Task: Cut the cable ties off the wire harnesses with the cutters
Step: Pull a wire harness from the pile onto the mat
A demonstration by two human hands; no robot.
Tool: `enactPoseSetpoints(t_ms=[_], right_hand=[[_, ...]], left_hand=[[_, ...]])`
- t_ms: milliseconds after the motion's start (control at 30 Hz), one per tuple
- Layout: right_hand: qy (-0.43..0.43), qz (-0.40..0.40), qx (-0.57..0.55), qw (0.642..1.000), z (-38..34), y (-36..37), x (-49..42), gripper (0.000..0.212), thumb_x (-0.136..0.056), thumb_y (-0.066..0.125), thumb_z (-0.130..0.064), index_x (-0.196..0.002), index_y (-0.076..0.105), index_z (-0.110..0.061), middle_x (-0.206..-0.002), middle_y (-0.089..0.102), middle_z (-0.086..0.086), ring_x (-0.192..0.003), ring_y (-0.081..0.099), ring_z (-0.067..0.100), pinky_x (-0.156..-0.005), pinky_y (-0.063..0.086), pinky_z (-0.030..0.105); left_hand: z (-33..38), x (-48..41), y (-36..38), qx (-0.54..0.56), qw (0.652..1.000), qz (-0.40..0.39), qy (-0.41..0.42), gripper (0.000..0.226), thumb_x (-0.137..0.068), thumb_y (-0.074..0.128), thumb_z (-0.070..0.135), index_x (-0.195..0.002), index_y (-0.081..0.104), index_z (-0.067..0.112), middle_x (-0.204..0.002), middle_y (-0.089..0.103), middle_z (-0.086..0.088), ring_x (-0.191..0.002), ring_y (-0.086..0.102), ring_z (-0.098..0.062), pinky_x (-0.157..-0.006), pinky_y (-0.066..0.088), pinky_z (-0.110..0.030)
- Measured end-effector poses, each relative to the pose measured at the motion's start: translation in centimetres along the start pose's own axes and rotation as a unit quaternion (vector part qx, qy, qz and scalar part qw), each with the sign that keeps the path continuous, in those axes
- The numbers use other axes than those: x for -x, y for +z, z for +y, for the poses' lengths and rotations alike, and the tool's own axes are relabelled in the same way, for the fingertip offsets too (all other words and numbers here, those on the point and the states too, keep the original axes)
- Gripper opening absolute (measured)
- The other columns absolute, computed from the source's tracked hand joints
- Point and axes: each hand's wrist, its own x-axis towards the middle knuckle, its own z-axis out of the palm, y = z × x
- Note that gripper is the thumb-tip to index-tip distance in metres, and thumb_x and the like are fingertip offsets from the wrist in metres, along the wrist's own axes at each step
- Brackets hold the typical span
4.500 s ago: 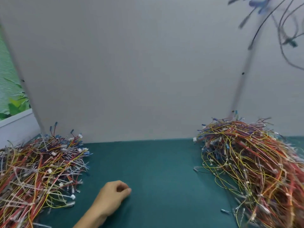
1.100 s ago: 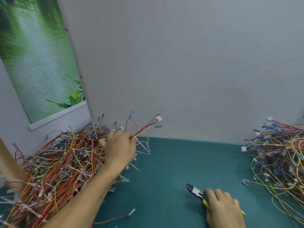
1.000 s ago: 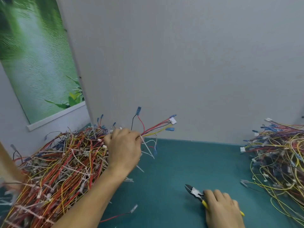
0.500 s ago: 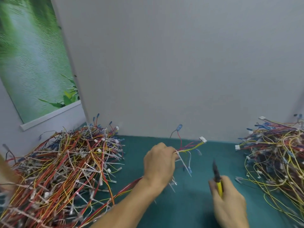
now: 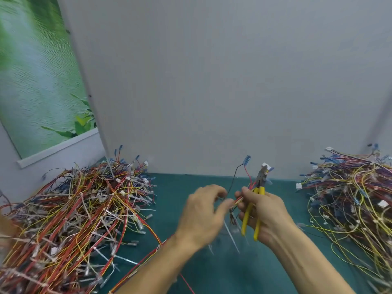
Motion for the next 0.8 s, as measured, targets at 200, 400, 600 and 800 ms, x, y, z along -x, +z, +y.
enactPoseSetpoints(t_ms=[200,400,600,800], right_hand=[[-0.026,0.009,-0.078,0.997,-1.3,0.3,-0.8,0.014,-0.094,0.057,-0.007,-0.084,0.062,0.001,-0.058,0.063,0.006,-0.048,0.058,0.014,-0.047,0.050,0.027],[-0.050,0.069,-0.126,0.988,-1.6,0.1,-2.7,0.018,-0.095,0.053,-0.005,-0.078,0.057,-0.005,-0.067,0.062,0.006,-0.045,0.057,0.009,-0.050,0.047,0.025],[-0.071,0.176,-0.140,0.972,-3.4,-5.0,-5.6,0.025,-0.099,0.045,-0.006,-0.074,0.048,-0.010,-0.069,0.048,0.005,-0.054,0.049,0.009,-0.046,0.039,0.020],[-0.107,0.241,-0.150,0.953,-5.8,-9.3,-6.2,0.032,-0.101,0.043,-0.016,-0.069,0.041,-0.016,-0.038,0.049,-0.005,-0.048,0.044,0.008,-0.050,0.035,0.021]], left_hand=[[-6.6,1.1,-6.9,-0.238,0.936,-0.172,-0.195,0.032,-0.102,0.035,0.039,-0.099,0.058,0.017,-0.100,0.067,-0.003,-0.093,0.062,-0.022,-0.082,0.047,-0.035],[-8.3,2.8,-11.2,-0.321,0.913,-0.134,-0.214,0.028,-0.094,0.044,0.053,-0.083,0.057,0.031,-0.065,0.060,0.008,-0.056,0.056,-0.001,-0.050,0.041,-0.019],[-10.5,4.5,-14.9,-0.378,0.842,-0.217,-0.318,0.049,-0.075,0.076,0.044,-0.117,0.058,0.027,-0.102,0.065,0.011,-0.082,0.061,-0.004,-0.076,0.052,-0.023],[-13.6,6.6,-14.9,-0.472,0.795,-0.278,-0.260,0.070,-0.086,0.058,0.007,-0.145,0.031,0.034,-0.125,0.057,0.014,-0.106,0.057,-0.007,-0.100,0.045,-0.032]])
